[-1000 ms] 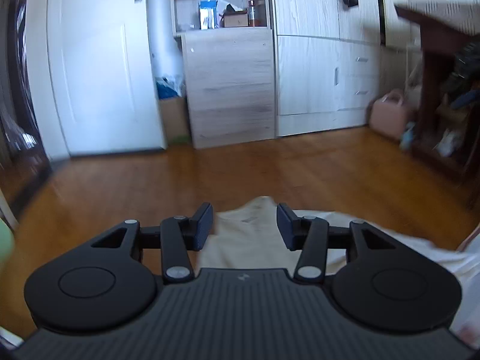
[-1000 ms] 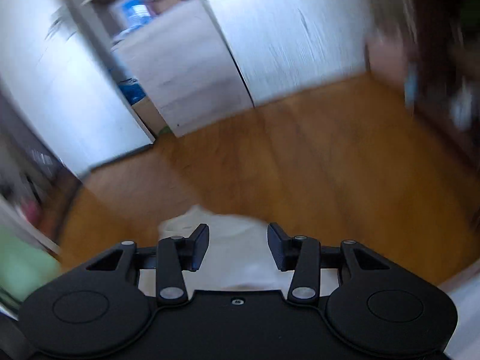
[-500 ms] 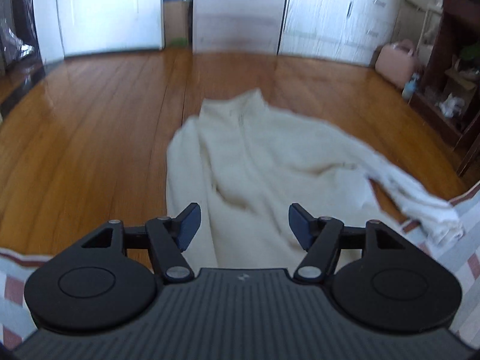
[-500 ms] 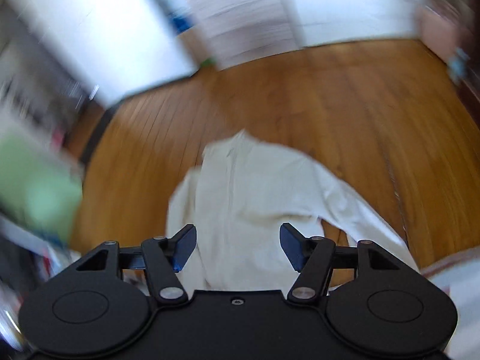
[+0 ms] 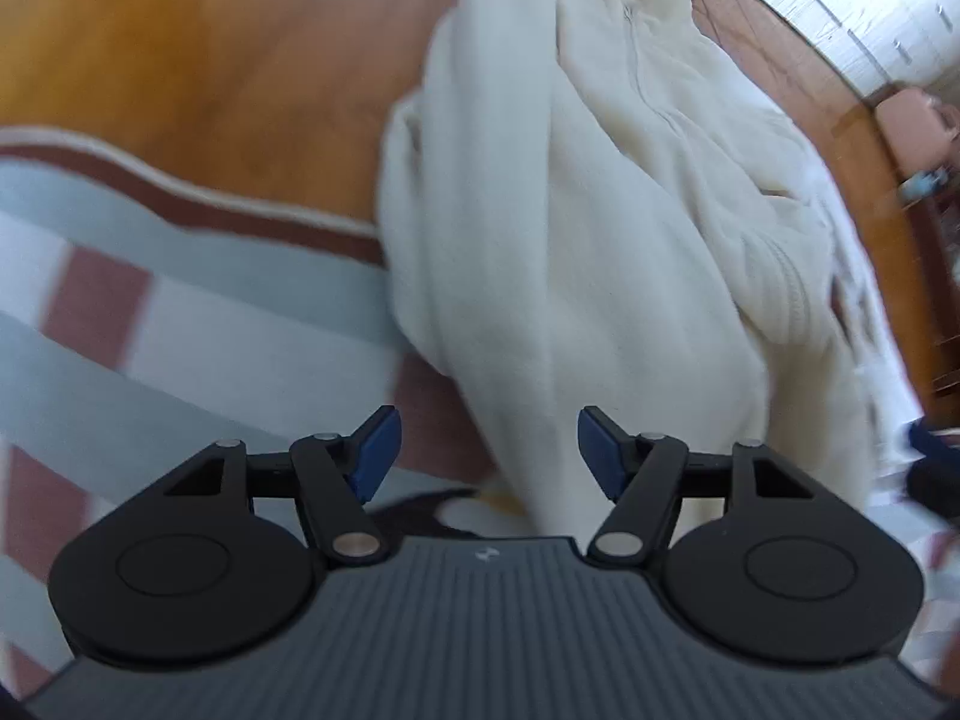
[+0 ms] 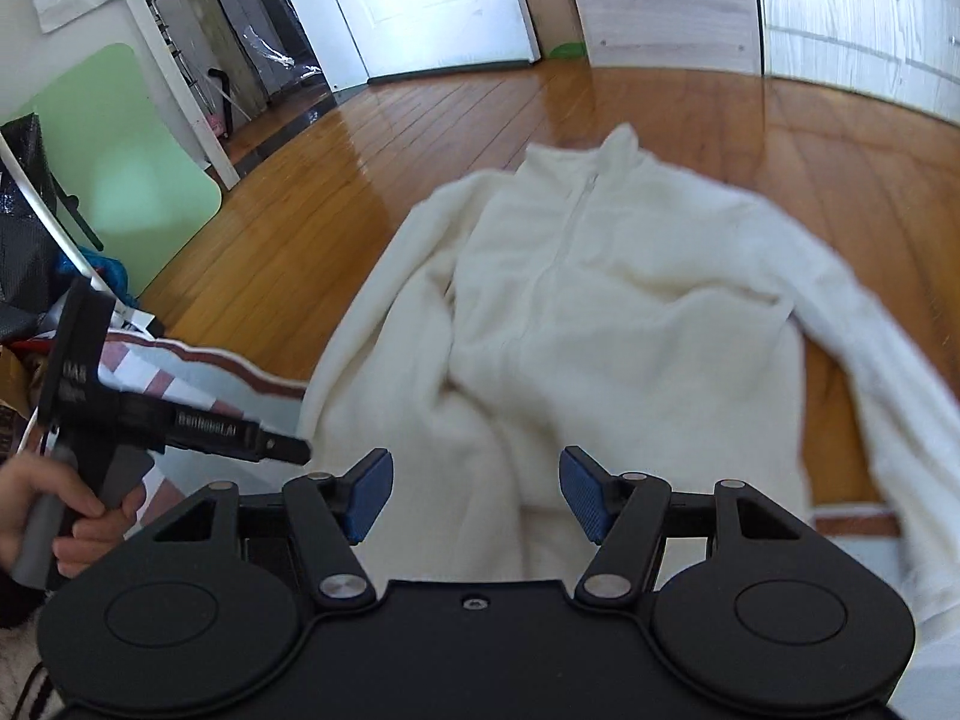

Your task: Fold clothes

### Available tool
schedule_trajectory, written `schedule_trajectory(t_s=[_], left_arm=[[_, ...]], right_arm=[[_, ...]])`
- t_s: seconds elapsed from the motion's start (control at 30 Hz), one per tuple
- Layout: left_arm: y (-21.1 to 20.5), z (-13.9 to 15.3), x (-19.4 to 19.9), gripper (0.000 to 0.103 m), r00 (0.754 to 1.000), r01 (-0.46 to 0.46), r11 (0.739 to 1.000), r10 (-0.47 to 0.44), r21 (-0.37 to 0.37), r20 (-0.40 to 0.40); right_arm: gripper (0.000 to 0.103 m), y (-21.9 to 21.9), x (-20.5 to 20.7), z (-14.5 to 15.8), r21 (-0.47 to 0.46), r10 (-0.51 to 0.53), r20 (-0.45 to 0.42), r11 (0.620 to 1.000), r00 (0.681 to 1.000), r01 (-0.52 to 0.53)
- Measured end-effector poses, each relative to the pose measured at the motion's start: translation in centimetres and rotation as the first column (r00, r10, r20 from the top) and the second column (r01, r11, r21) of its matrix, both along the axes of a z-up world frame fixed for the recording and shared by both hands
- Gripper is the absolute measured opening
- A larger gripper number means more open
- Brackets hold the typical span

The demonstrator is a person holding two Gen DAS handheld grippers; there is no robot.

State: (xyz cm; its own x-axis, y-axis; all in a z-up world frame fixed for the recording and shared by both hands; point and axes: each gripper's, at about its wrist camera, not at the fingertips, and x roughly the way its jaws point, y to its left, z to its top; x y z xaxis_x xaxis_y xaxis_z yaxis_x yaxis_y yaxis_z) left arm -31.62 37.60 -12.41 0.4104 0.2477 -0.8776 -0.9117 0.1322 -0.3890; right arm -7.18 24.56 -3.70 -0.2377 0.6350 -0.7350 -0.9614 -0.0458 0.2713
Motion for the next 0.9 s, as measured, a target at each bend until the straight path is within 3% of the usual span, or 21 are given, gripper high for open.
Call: schedule_trajectory(t_s=[0.1,0.2,0.27,0.4,0.43,0.47,0.5,0.53,0.6,0.7,0.8,0.9], left_arm=[[-0.1,-1.1,0.9,0.069,0.998,0.050,0.997,-0.047,-0.066,0.046],[-0.6,-2.1,1.9,0.072,0.995,0.097,0.993,-0.097,-0.072,0.004],[-0.5,-3.2,2.3,0.072,0.993,0.114,0.990,-0.112,-0.089,0.020],[-0.1,-4.7,1.6,0.070,0.993,0.064,0.984,-0.046,-0.167,0.110],[-0.1,-4.6,1.2,0.050,0.990,0.049,0.985,-0.025,-0.167,0.139],[-0.1,-4.2,0.8,0.001,0.985,0.056,0.984,-0.026,-0.170,0.172],[-0.1,-3.7,0.6,0.004,0.982,0.066,0.985,-0.036,-0.158,0.184],[-0.2,-3.0,0.3,0.004,0.981,0.076,0.988,-0.049,-0.137,0.189],[-0.6,-0.6,-0.2,0.004,0.986,0.090,0.996,-0.086,-0.016,0.143],[-0.3,2.8,-1.4,0.004,0.990,0.114,0.984,-0.124,0.139,0.062],[1.7,6.2,-3.3,0.004,0.989,0.145,0.952,-0.130,0.271,-0.075],[4.8,9.9,-5.5,0.004,0.969,0.179,0.907,-0.097,0.382,-0.226]], right_arm=[[0.067,-0.1,0.1,-2.5,-0.021,-0.022,0.050,1.000,0.998,0.023],[0.067,-0.2,0.2,-4.8,-0.036,-0.043,0.107,0.998,0.993,0.048],[0.067,-0.6,0.8,-5.5,-0.031,-0.071,0.173,0.997,0.982,0.077],[0.067,-0.9,2.6,-6.9,-0.038,-0.138,0.236,0.988,0.962,0.151],[0.067,-0.9,3.1,-7.2,-0.049,-0.149,0.228,0.985,0.962,0.164],[0.067,-0.9,3.5,-7.6,-0.059,-0.156,0.223,0.983,0.962,0.173],[0.065,-0.9,3.8,-7.8,-0.064,-0.147,0.217,0.984,0.965,0.164],[0.061,-1.0,3.9,-8.0,-0.069,-0.124,0.210,0.988,0.970,0.141],[0.046,-1.3,4.0,-8.2,-0.072,-0.096,0.221,0.991,0.970,0.115],[0.029,-1.7,4.4,-8.1,-0.054,-0.117,0.233,0.990,0.965,0.133],[0.022,-2.1,5.1,-7.6,-0.021,-0.138,0.241,0.989,0.961,0.147],[0.015,-2.1,5.2,-7.6,-0.016,-0.125,0.295,0.991,0.947,0.136]])
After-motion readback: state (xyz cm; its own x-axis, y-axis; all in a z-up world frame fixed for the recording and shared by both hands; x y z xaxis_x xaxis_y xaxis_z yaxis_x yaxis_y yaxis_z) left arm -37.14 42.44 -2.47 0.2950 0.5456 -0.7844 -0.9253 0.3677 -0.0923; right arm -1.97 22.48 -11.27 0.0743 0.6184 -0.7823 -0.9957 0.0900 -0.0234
